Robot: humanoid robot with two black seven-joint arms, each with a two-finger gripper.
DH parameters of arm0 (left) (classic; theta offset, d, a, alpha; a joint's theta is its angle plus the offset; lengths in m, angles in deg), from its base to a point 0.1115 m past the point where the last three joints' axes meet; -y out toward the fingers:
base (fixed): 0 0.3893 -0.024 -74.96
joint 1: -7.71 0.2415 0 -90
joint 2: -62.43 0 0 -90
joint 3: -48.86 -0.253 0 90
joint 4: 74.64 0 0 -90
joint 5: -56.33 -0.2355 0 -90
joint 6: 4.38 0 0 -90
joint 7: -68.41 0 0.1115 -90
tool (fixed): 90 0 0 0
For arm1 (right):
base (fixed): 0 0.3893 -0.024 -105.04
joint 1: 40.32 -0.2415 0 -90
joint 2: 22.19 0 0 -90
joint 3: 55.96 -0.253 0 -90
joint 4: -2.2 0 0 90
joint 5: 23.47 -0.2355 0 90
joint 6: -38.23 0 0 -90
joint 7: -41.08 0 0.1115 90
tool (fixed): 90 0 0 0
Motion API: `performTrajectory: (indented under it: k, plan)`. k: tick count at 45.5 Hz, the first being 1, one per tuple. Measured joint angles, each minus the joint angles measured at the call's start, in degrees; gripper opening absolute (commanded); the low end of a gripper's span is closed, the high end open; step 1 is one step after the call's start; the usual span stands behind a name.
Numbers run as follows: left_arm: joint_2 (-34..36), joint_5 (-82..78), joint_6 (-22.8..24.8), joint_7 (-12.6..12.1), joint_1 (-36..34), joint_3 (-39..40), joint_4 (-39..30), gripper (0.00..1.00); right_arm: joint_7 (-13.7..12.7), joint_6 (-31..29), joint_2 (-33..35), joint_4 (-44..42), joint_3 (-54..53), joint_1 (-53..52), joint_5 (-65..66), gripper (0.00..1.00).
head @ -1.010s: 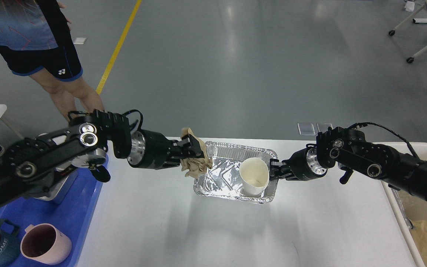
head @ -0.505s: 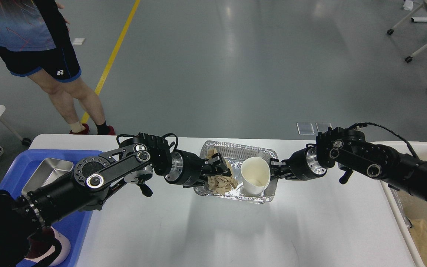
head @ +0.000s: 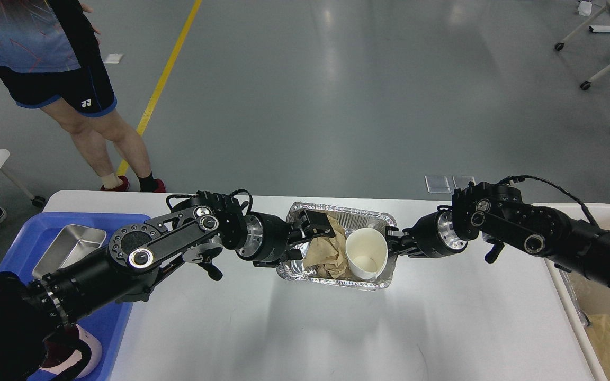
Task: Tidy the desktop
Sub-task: 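Open the left gripper to drop the paper towel into the foil tray, then raise the left gripper away from the foil tray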
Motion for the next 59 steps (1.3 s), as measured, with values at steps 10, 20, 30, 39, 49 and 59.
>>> performTrajectory:
  k: [10, 20, 30, 39, 49, 59]
  plan:
    - [0.87, 2.37, -0.1, 0.44, -0.21, 5.71, -0.18, 0.92, 0.0, 0.01, 0.06, 0.0, 0.0, 0.01, 0.0, 0.0]
    - [2.52, 4.72, -0.29, 0.58, 1.79, 14.15, -0.29, 0.92, 0.0, 0.07, 0.05, -0.01, 0.0, 0.05, 0.0, 0.0]
    - [3.12, 7.84, -1.4, 0.77, 4.62, 23.17, -0.4, 0.92, 0.0, 0.07, -0.16, -0.12, 0.0, 0.01, 0.0, 0.0]
    - [2.34, 8.61, -2.5, 2.98, 9.1, 31.39, -0.08, 0.92, 0.0, 0.19, -0.3, -0.18, 0.0, 0.0, 0.0, 0.0]
    - [2.17, 8.75, -2.72, 5.2, 12.63, 40.37, 0.02, 0.93, 0.0, 0.24, -0.23, -0.18, 0.05, 0.29, 0.0, 0.0]
    - [1.72, 10.12, -3.63, 6.91, 14.33, 46.94, 1.4, 0.93, 0.0, 0.24, -0.28, -0.18, 0.08, 0.35, 0.0, 0.0]
